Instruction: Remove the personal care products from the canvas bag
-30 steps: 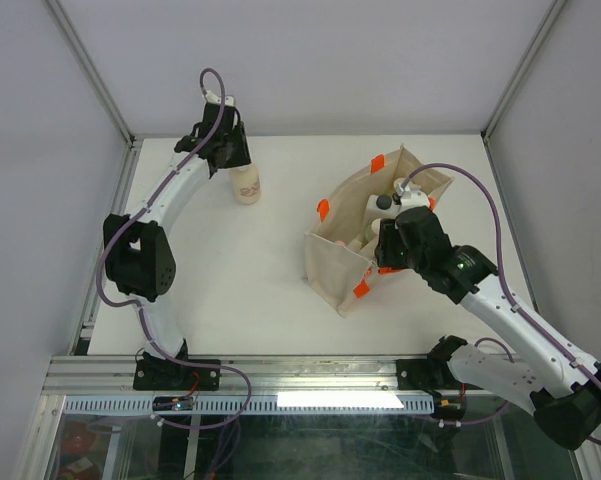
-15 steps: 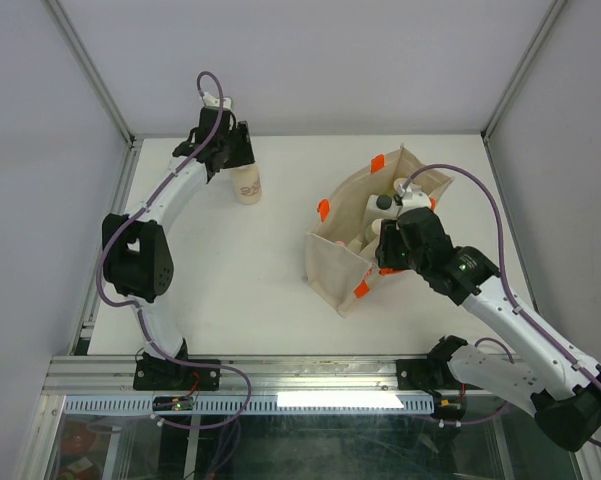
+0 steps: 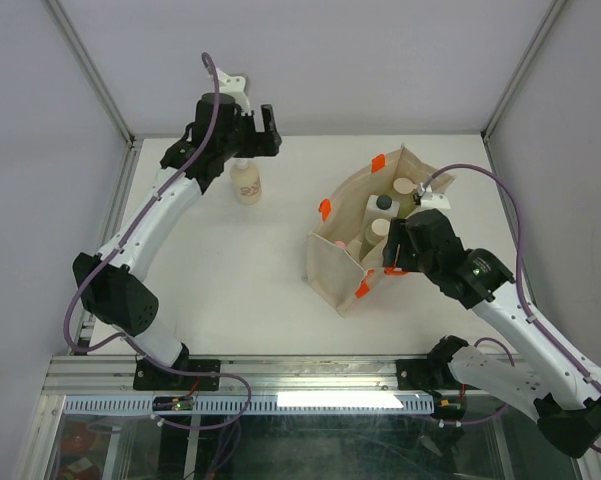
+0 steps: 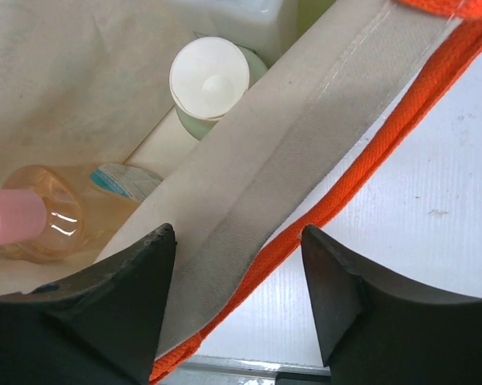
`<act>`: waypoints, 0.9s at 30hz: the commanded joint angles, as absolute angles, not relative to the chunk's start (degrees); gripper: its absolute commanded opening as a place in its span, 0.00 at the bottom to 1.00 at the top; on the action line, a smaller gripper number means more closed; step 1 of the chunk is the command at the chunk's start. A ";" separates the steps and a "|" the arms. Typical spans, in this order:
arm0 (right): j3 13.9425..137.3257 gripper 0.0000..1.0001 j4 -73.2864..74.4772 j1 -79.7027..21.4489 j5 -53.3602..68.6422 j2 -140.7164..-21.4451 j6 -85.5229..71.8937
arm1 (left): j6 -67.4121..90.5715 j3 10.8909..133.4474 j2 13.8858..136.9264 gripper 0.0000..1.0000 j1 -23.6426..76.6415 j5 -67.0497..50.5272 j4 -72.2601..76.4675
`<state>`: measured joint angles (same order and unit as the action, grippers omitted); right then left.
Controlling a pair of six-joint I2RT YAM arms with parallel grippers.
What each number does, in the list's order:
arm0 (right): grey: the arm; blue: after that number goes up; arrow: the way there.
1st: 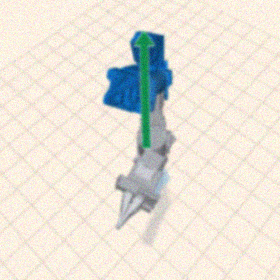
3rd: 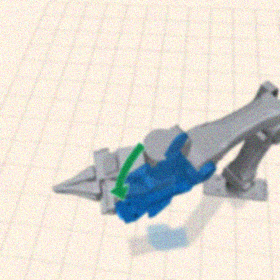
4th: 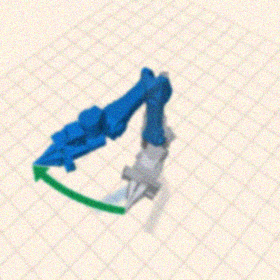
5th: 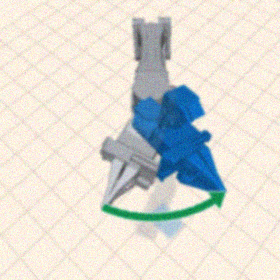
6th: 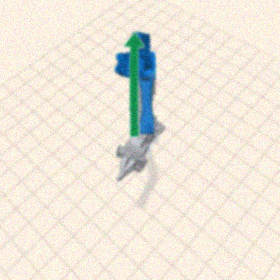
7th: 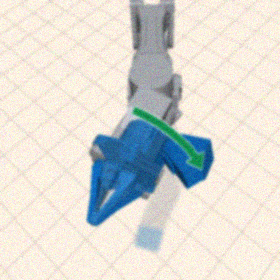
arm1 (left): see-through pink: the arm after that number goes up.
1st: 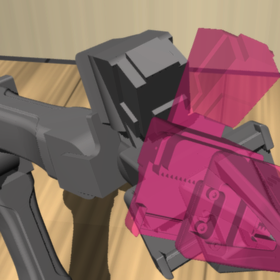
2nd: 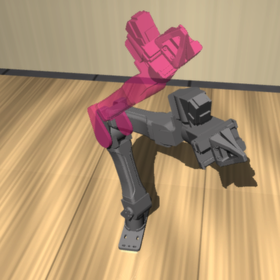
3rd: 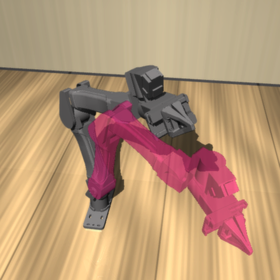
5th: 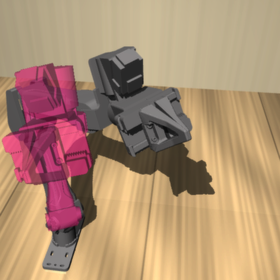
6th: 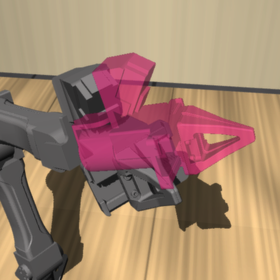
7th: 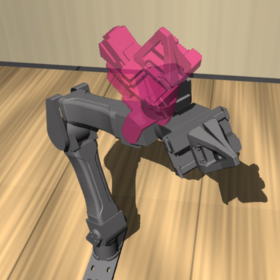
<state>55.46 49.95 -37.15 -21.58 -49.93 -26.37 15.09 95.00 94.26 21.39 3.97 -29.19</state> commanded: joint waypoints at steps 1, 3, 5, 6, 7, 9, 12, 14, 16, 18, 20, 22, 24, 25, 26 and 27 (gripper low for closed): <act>55.27 0.62 49.73 -36.76 -19.82 -49.06 -31.36 | 12.12 99.86 90.82 0.91 30.11 0.39 -30.74; 53.53 0.52 49.81 -36.81 -18.48 -48.49 -32.67 | 11.53 100.86 90.70 0.92 33.61 -0.29 -31.38; 52.26 0.44 50.81 -36.66 -18.27 -48.23 -34.76 | 12.18 101.24 90.68 0.92 36.87 -1.30 -31.70; 51.81 0.41 51.93 -36.65 -18.60 -48.23 -36.12 | 12.55 101.25 90.70 0.92 38.31 -1.77 -31.74; 51.59 0.36 53.01 -36.57 -18.82 -48.17 -37.52 | 12.61 101.25 90.89 0.92 39.90 -1.90 -31.73; 51.34 0.30 54.64 -36.49 -18.99 -48.22 -39.63 | 12.33 101.25 91.56 0.92 42.73 -2.29 -31.73; 51.24 0.28 55.97 -36.48 -18.02 -48.43 -42.09 | 12.15 101.63 92.96 0.91 46.16 -3.83 -31.77; 50.87 0.28 56.00 -36.48 -16.88 -48.75 -43.34 | 12.16 102.49 93.52 0.91 48.07 -5.02 -32.07; 51.06 0.28 57.11 -36.44 -17.21 -49.38 -44.70 | 12.17 103.83 94.04 0.91 49.85 -6.28 -33.13; 50.43 0.28 58.90 -36.43 -18.28 -49.80 -48.02 | 12.10 104.59 94.46 0.91 51.42 -7.39 -34.59; 48.80 0.27 58.66 -36.31 -17.83 -49.58 -51.64 | 12.03 103.71 94.44 0.91 52.93 -7.17 -34.72; 47.11 0.24 58.52 -36.31 -16.95 -48.79 -54.71 | 12.33 102.53 94.76 0.91 54.38 -6.73 -34.65; 45.43 0.22 59.29 -36.34 -17.22 -47.51 -58.87 | 13.06 101.47 95.66 0.90 55.15 -6.18 -34.67; 44.38 0.22 58.72 -36.30 -17.32 -46.68 -60.14 | 13.54 100.90 96.11 0.90 55.53 -5.29 -34.40; 43.36 0.22 58.15 -36.31 -17.61 -45.73 -60.56 | 13.74 100.60 96.78 0.89 55.93 -4.93 -34.04; 42.80 0.22 58.09 -36.31 -18.00 -45.00 -60.84 | 13.75 100.66 97.56 0.89 56.43 -4.93 -33.61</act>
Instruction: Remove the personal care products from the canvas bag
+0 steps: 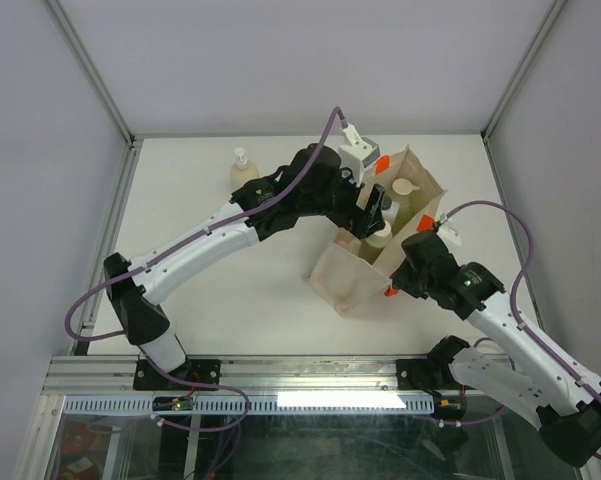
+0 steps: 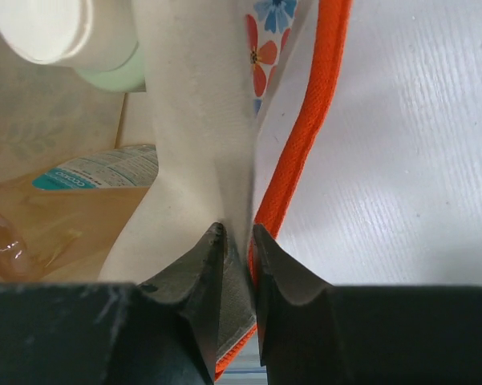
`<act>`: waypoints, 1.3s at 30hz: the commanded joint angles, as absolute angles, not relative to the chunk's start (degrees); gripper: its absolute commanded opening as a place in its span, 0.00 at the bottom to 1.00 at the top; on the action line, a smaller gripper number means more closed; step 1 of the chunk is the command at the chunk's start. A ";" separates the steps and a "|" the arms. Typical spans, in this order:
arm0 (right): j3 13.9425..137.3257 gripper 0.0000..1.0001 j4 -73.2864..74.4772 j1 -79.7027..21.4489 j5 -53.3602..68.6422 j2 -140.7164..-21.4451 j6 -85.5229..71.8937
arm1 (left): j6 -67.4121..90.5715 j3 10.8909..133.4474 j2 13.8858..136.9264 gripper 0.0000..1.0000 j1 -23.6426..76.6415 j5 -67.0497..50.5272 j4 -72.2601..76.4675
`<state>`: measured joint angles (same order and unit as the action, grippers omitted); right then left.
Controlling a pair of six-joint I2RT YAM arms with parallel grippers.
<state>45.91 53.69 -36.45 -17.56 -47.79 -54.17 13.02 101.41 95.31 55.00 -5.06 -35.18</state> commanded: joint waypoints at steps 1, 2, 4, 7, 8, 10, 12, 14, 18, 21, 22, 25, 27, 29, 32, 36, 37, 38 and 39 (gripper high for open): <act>42.69 0.22 58.47 -36.37 -18.58 -44.52 -61.04 | 13.53 101.51 98.83 0.89 56.98 -5.03 -33.61; 43.33 0.22 59.01 -36.33 -19.01 -44.17 -60.88 | 13.42 102.82 100.24 0.89 57.48 -5.27 -34.07; 46.06 0.29 60.52 -36.35 -20.39 -44.23 -58.58 | 13.53 105.65 102.74 0.88 58.09 -5.21 -35.24; 52.63 0.45 64.52 -35.97 -24.26 -46.02 -53.77 | 13.68 107.06 103.85 0.87 58.77 -4.44 -35.95; 54.92 0.50 65.81 -35.56 -25.76 -46.91 -51.92 | 13.97 106.69 103.65 0.86 58.84 -3.80 -35.96; 58.36 0.60 65.87 -33.90 -26.98 -49.18 -45.08 | 14.81 105.28 102.76 0.86 59.01 -2.31 -35.97; 61.19 0.62 64.81 -30.20 -24.85 -52.14 -39.06 | 16.27 103.18 101.73 0.85 59.15 -1.59 -35.92; 61.83 0.59 62.33 -25.80 -20.59 -54.80 -33.89 | 17.32 100.40 100.62 0.84 59.31 -0.42 -34.79; 58.64 0.43 57.14 -17.29 -10.40 -57.35 -27.93 | 17.92 100.15 102.29 0.84 59.33 1.98 -34.41; 55.63 0.36 56.56 -14.85 -6.32 -56.97 -26.84 | 17.63 103.32 105.12 0.85 59.32 4.10 -34.87; 54.58 0.35 56.59 -14.62 -5.54 -56.50 -26.28 | 17.43 104.96 106.45 0.85 59.33 4.73 -35.42; 52.94 0.34 55.78 -14.43 -4.87 -54.45 -25.23 | 17.33 110.47 110.92 0.86 59.33 5.10 -37.16; 52.84 0.34 55.21 -14.44 -4.37 -53.59 -25.16 | 18.42 113.27 113.76 0.86 59.40 5.24 -38.02; 52.64 0.34 55.18 -14.41 -4.39 -53.80 -25.44 | 20.06 115.80 116.15 0.86 59.41 7.11 -39.53; 53.03 0.34 55.65 -14.41 -5.10 -54.64 -25.23 | 20.83 118.79 118.72 0.84 59.41 10.73 -41.53; 52.70 0.34 55.42 -14.44 -5.67 -54.03 -25.42 | 20.58 119.46 120.19 0.80 59.67 13.19 -41.74; 52.59 0.34 55.34 -14.44 -5.75 -53.85 -25.40 | 20.38 119.71 120.61 0.80 59.80 13.36 -41.75; 52.64 0.34 55.33 -14.42 -5.82 -53.82 -25.49 | 20.20 120.01 121.02 0.79 59.91 13.49 -41.79; 52.65 0.34 55.37 -14.41 -6.00 -53.79 -25.49 | 20.14 120.38 121.47 0.79 60.19 14.07 -42.13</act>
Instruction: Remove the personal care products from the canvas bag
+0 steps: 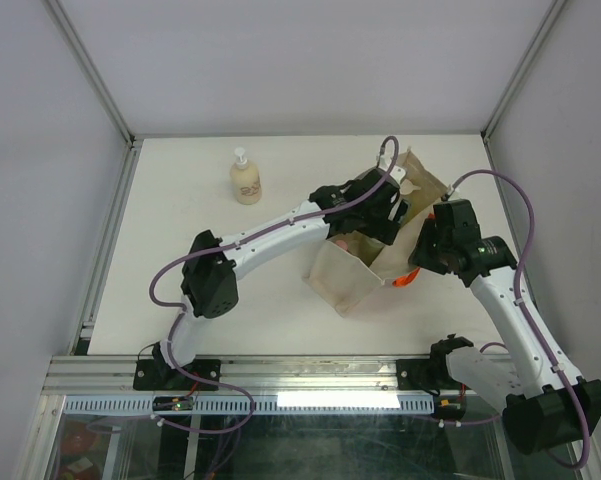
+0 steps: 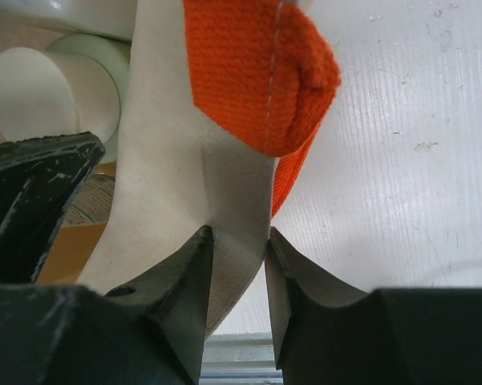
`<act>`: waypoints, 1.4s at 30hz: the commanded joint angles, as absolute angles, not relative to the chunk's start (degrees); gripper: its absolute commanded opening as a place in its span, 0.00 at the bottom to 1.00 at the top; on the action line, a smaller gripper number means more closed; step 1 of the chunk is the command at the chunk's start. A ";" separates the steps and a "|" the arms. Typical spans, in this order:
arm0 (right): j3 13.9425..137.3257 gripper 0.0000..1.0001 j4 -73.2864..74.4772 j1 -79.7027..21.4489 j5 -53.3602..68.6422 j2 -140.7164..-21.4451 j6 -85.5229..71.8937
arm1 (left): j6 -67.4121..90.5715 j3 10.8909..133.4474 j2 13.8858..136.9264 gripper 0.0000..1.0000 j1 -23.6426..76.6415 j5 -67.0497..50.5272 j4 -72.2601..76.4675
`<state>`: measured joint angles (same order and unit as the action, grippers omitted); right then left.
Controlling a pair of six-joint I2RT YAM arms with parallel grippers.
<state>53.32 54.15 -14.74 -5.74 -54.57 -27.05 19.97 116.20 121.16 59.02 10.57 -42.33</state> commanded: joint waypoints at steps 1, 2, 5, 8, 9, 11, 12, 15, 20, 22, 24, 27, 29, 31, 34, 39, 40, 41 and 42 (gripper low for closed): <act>52.65 0.34 55.45 -14.44 -6.06 -53.80 -25.53 | 20.13 120.81 121.92 0.78 60.47 15.06 -42.68; 52.64 0.34 55.38 -14.48 -6.06 -53.79 -25.50 | 19.89 121.06 122.40 0.78 60.82 15.54 -42.89; 52.64 0.34 55.41 -14.42 -6.15 -53.73 -25.49 | 18.49 121.76 123.30 0.75 61.87 18.27 -43.46; 52.64 0.34 55.45 -14.41 -6.07 -53.41 -25.40 | 18.04 123.25 124.61 0.69 62.38 20.41 -45.12; 52.65 0.34 55.39 -14.43 -6.07 -53.31 -25.33 | 18.23 123.86 124.96 0.66 62.40 20.71 -45.65; 52.55 0.34 55.29 -14.46 -6.06 -53.13 -25.32 | 18.17 124.46 125.52 0.61 62.60 21.35 -46.23; 52.51 0.34 55.24 -14.44 -6.06 -53.16 -25.27 | 17.99 124.60 125.70 0.60 62.70 21.51 -46.30; 52.47 0.34 55.21 -14.46 -5.67 -53.38 -25.01 | 18.09 125.37 126.68 0.61 62.89 22.13 -46.99; 52.38 0.34 54.89 -14.46 -5.32 -53.20 -24.84 | 18.33 127.41 128.45 0.61 63.17 22.59 -48.51; 52.29 0.34 54.70 -14.46 -5.07 -53.18 -24.71 | 18.24 127.80 128.83 0.56 63.28 22.91 -48.76; 52.29 0.34 54.71 -14.44 -4.97 -53.19 -24.61 | 17.94 128.16 129.08 0.52 63.28 23.34 -49.08; 52.29 0.34 54.64 -14.41 -5.00 -53.03 -24.52 | 17.46 128.57 129.57 0.48 63.33 23.73 -49.35; 52.29 0.34 54.59 -14.41 -5.08 -52.71 -24.52 | 17.48 128.67 129.87 0.52 63.35 23.44 -49.60; 52.26 0.34 54.66 -14.43 -5.01 -52.51 -24.52 | 17.78 128.63 130.15 0.54 63.37 23.16 -49.89; 52.27 0.34 54.55 -14.44 -5.03 -52.30 -24.43 | 17.84 128.58 130.43 0.52 63.53 22.95 -50.27; 52.28 0.34 54.42 -14.41 -4.92 -52.21 -24.43 | 17.08 128.88 130.24 0.36 63.72 22.37 -50.67; 52.29 0.34 54.41 -14.41 -4.92 -52.21 -24.43 | 16.86 129.16 129.88 0.31 63.72 22.29 -50.70; 52.21 0.34 54.46 -14.42 -4.85 -52.16 -24.43 | 16.57 129.52 129.56 0.25 63.72 22.03 -50.80; 52.21 0.34 54.48 -14.41 -4.84 -52.12 -24.40 | 16.31 130.02 129.27 0.18 63.70 21.86 -50.82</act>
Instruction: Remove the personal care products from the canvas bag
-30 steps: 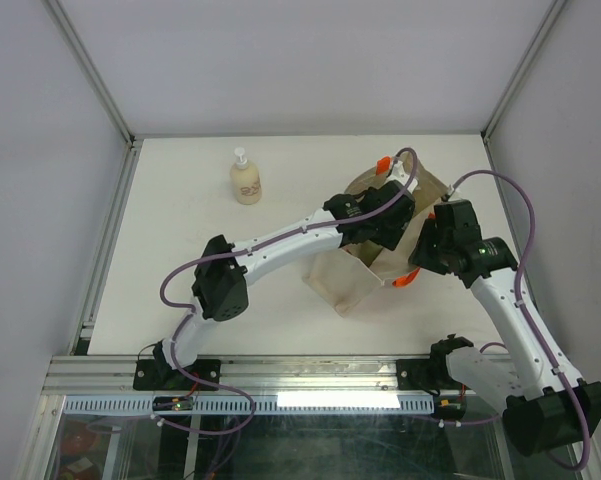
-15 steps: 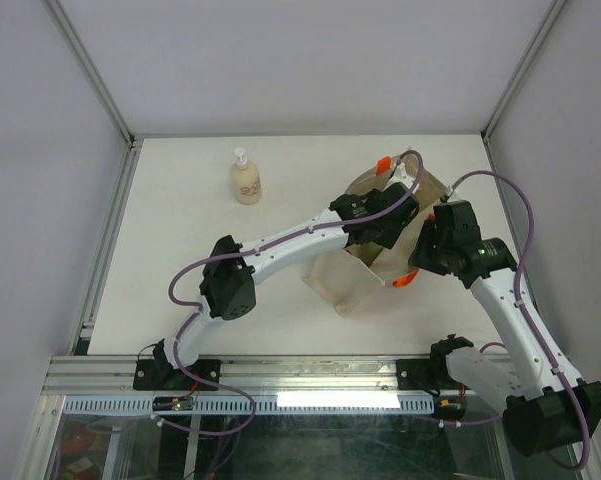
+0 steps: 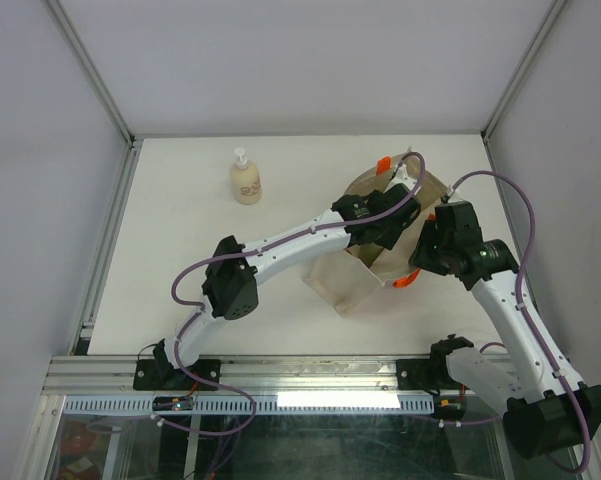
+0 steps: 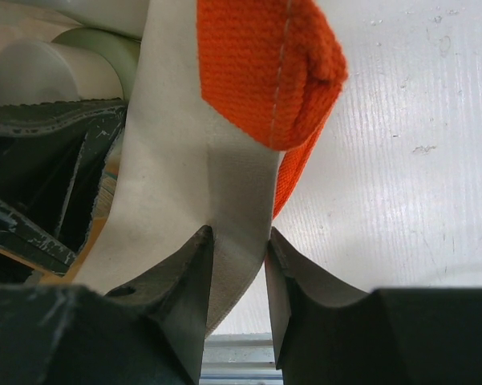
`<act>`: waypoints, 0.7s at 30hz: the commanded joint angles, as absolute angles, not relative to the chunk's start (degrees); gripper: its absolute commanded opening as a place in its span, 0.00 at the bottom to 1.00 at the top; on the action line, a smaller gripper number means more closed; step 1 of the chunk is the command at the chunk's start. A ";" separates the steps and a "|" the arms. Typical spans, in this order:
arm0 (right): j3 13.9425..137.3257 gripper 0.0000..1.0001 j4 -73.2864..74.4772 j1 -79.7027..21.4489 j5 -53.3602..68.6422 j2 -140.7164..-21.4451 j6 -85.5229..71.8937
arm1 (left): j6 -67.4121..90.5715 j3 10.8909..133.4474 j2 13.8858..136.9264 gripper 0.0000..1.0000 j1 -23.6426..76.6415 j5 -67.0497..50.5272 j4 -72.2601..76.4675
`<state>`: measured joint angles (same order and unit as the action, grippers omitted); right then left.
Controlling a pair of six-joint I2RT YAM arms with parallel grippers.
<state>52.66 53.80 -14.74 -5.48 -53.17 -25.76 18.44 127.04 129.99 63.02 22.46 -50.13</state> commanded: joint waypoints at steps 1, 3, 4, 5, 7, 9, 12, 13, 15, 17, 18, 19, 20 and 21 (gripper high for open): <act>52.17 0.34 54.44 -14.41 -4.83 -52.12 -24.37 | 16.07 130.66 128.99 0.12 63.72 21.66 -51.20; 52.14 0.34 54.44 -14.44 -4.77 -51.97 -24.37 | 15.83 132.00 128.22 0.00 63.72 21.88 -51.63; 52.20 0.34 54.36 -14.43 -4.75 -51.92 -24.35 | 15.70 132.88 127.82 0.00 63.71 22.32 -51.94; 52.21 0.34 54.32 -14.45 -4.75 -51.82 -24.37 | 15.54 133.42 127.35 0.00 63.72 22.79 -52.09; 52.20 0.34 54.32 -14.46 -4.69 -51.74 -24.36 | 15.11 134.31 126.31 0.00 63.72 23.14 -52.12; 52.14 0.34 54.32 -14.46 -4.66 -51.68 -24.39 | 15.13 135.37 125.40 0.00 63.72 23.19 -52.38; 52.10 0.34 54.23 -14.43 -4.44 -51.68 -24.35 | 15.74 136.57 123.79 0.00 63.72 22.75 -52.79; 52.07 0.34 54.16 -14.42 -4.40 -51.76 -24.35 | 15.92 136.99 123.37 0.00 63.72 22.56 -53.01; 52.02 0.34 54.22 -14.44 -4.24 -51.77 -24.35 | 16.33 137.97 122.59 0.00 63.72 22.14 -53.73; 51.98 0.34 54.22 -14.43 -4.14 -51.85 -24.31 | 17.06 139.10 122.00 0.00 63.64 21.86 -54.82; 52.00 0.34 54.13 -14.42 -4.07 -51.93 -24.26 | 17.45 139.65 121.69 0.00 63.61 21.74 -55.31; 51.97 0.34 54.13 -14.41 -4.00 -51.94 -24.26 | 17.87 139.99 121.21 0.00 63.63 21.64 -55.79; 52.02 0.34 54.08 -14.41 -3.92 -51.99 -24.26 | 18.25 140.08 120.69 0.00 63.63 21.62 -56.29; 52.00 0.34 54.08 -14.44 -3.89 -51.99 -24.26 | 18.46 140.05 120.14 0.00 63.59 21.62 -56.61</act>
<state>52.60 53.58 -14.72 -5.04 -52.66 -25.58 17.23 134.82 129.14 63.05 21.69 -59.13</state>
